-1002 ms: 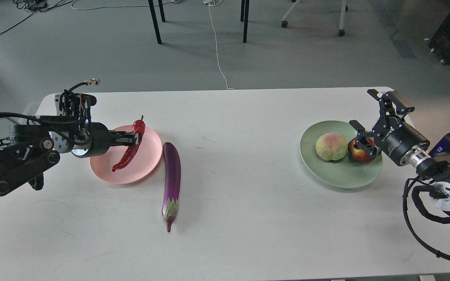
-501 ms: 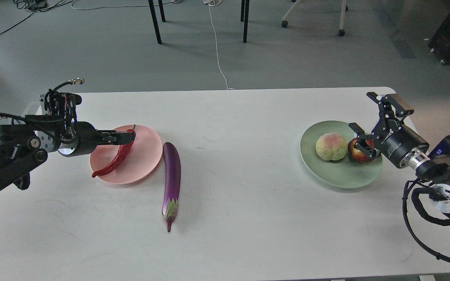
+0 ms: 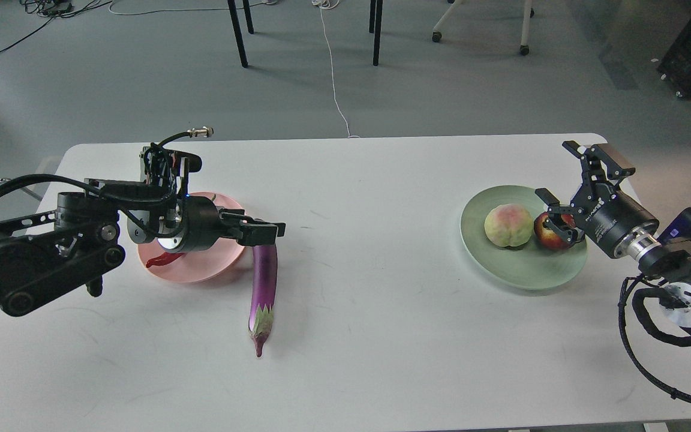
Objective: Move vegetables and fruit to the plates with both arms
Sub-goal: 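Move the left gripper to the purple eggplant and grasp it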
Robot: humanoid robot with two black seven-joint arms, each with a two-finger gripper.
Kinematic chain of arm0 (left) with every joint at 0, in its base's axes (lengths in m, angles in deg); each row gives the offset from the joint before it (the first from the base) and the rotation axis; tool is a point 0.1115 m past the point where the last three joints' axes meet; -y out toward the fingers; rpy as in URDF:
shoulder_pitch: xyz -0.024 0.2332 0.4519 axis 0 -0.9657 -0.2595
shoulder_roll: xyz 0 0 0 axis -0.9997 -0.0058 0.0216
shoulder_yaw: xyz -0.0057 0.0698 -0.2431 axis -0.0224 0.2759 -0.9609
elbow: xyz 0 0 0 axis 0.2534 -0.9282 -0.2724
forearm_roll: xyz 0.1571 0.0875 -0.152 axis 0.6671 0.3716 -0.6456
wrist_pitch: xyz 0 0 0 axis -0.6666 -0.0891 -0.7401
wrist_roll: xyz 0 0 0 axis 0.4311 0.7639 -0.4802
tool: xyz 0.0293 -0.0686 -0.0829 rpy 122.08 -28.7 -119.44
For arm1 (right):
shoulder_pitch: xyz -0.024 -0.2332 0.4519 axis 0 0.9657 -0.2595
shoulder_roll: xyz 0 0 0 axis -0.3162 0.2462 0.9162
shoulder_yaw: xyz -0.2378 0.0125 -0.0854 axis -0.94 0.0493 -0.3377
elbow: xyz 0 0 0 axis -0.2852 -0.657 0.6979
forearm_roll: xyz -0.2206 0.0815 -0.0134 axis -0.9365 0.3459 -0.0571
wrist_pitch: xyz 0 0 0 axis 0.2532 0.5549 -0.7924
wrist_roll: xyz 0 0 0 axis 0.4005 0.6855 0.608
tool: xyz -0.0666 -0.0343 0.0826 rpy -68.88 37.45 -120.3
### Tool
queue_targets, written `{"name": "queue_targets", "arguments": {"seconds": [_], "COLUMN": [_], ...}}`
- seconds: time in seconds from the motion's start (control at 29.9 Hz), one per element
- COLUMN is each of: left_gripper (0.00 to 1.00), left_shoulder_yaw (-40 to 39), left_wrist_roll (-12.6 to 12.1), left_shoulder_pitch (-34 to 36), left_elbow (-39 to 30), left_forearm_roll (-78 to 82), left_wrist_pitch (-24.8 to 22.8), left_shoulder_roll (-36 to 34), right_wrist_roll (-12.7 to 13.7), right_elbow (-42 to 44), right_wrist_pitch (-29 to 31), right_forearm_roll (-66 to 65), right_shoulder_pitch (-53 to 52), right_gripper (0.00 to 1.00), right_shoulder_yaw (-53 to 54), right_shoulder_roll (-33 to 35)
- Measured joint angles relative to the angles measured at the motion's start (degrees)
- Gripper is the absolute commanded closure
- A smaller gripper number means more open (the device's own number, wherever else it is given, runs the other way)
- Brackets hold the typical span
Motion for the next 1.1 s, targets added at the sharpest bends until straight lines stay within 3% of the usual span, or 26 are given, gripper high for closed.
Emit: {"name": "queue_targets", "arguments": {"seconds": [0.37, 1.1], "left_gripper": [0.03, 0.04], "left_shoulder_yaw": [0.73, 0.29], "left_wrist_roll": [-2.78, -3.1], "left_shoulder_pitch": [-5.29, -5.09], "left_elbow": [-0.17, -0.24], "left_forearm_roll": [2.05, 1.96], "left_wrist_pitch": [0.44, 0.37], "left_shoulder_roll": [0.56, -0.03], "right_wrist_roll": [0.0, 0.0], "right_elbow": [-0.03, -0.19], "right_wrist_pitch": [-0.07, -0.09], "right_forearm_roll": [0.0, 0.0], "right_shoulder_pitch": [0.0, 0.06], "right_gripper": [0.03, 0.03], "right_shoulder_yaw": [0.36, 0.37], "right_shoulder_roll": [-0.16, -0.08]}}
